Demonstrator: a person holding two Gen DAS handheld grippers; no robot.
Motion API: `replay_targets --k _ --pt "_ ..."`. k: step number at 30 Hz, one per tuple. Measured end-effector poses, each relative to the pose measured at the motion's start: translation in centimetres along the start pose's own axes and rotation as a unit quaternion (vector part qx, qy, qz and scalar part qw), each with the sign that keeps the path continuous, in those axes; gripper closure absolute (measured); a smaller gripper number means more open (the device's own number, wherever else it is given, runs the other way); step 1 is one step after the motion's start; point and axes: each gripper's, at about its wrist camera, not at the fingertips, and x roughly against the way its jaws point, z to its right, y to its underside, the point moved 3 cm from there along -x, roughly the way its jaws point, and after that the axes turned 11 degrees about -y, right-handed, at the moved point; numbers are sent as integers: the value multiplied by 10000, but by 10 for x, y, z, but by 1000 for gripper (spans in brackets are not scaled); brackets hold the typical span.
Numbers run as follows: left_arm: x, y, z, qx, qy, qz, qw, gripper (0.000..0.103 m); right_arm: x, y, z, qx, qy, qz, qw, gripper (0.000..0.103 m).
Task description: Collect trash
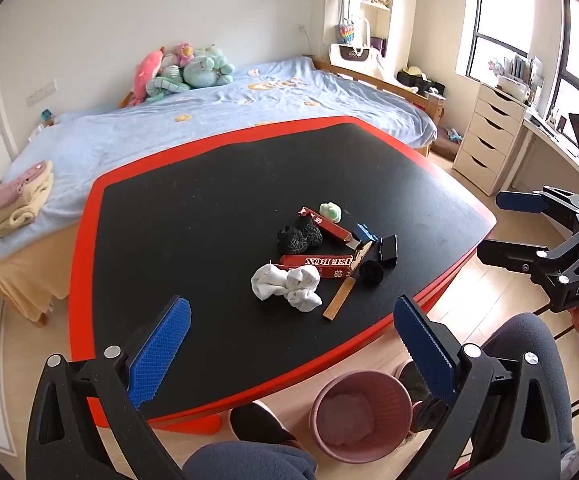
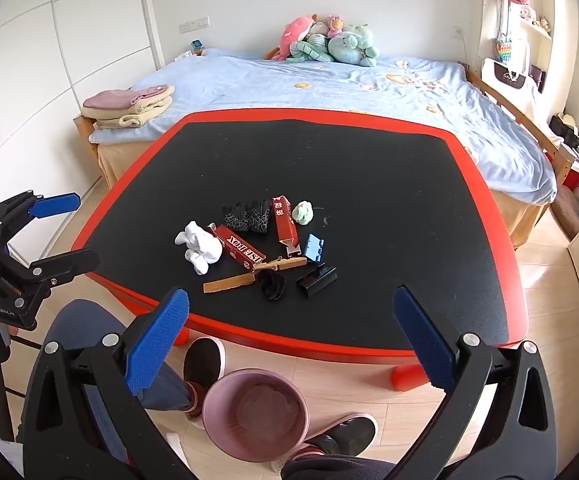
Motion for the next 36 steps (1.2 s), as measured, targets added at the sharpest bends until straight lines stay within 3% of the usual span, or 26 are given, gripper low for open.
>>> replay_targets --k 36 --pt "-9 4 2 33 51 -74 10000 6 -15 5 6 50 12 -157 9999 3"
